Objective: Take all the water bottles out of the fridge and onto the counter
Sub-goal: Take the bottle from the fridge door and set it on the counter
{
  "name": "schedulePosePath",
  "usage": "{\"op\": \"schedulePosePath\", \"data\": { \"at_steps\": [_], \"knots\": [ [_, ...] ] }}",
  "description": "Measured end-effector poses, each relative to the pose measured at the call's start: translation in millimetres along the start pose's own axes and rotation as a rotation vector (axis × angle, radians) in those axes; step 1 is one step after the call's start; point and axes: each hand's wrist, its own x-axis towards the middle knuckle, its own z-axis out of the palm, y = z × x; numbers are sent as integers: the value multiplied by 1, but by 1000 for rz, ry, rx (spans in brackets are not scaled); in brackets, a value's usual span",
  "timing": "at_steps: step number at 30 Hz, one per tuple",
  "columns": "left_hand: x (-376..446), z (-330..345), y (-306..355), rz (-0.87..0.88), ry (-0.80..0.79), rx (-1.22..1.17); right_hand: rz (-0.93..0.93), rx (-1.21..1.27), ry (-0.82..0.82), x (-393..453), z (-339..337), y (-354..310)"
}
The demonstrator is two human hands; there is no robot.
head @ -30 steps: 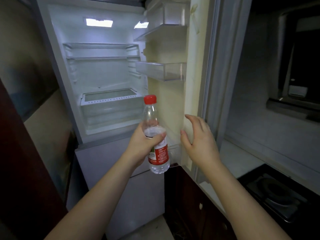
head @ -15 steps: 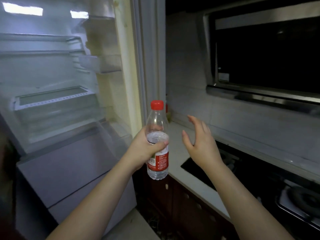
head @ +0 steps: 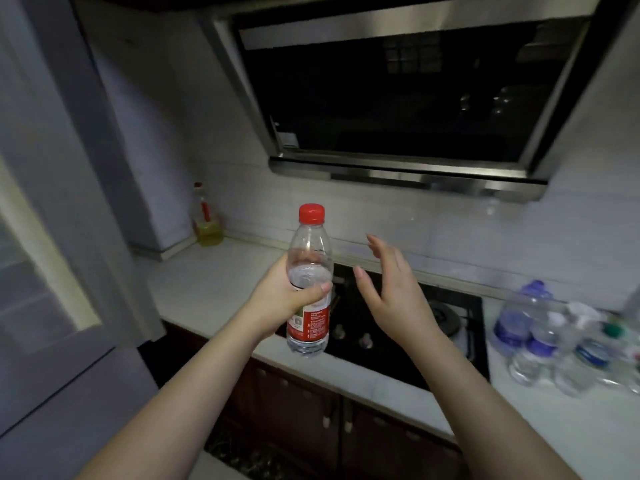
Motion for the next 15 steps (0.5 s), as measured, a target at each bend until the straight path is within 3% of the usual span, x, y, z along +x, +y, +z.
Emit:
{"op": "schedulePosePath", "data": {
  "at_steps": [15],
  "knots": [
    [48,236,21,16,-366,-30,266,-507,105,-88,-158,148]
  ]
}}
